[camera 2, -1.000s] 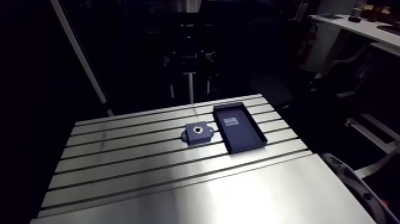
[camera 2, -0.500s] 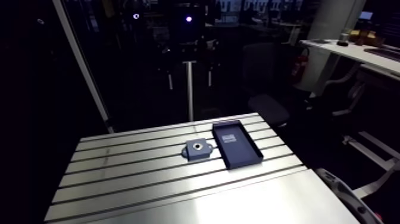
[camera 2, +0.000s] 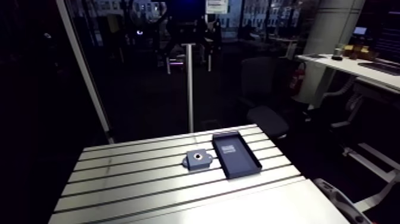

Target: Pick up the bearing and press it into the housing until flush.

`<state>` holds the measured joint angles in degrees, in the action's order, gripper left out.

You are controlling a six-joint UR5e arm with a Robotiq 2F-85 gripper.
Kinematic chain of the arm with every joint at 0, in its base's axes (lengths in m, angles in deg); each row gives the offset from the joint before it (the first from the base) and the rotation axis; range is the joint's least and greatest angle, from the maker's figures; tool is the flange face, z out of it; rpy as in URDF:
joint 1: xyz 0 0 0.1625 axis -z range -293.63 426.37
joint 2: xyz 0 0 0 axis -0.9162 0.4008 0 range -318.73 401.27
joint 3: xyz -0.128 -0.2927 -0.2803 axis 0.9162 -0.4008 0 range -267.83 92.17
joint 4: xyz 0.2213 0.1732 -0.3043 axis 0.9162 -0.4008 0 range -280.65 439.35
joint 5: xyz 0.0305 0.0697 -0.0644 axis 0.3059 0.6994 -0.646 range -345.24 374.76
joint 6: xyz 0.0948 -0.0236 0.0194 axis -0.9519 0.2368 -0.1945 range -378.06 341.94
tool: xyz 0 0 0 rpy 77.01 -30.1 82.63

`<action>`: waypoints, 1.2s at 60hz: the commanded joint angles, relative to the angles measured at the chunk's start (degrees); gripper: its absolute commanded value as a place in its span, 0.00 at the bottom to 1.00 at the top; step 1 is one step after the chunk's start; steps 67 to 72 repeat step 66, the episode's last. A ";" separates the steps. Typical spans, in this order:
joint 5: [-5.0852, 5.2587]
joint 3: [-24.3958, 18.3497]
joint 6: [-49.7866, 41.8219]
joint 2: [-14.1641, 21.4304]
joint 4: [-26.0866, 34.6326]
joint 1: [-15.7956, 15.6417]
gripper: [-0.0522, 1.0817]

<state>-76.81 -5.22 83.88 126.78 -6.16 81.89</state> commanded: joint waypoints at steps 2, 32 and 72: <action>-0.06 -0.42 -2.48 1.01 1.68 -3.52 0.05; -0.41 0.46 -4.97 1.91 1.29 -6.28 0.05; 0.20 0.51 -4.87 -0.29 0.74 -6.80 0.05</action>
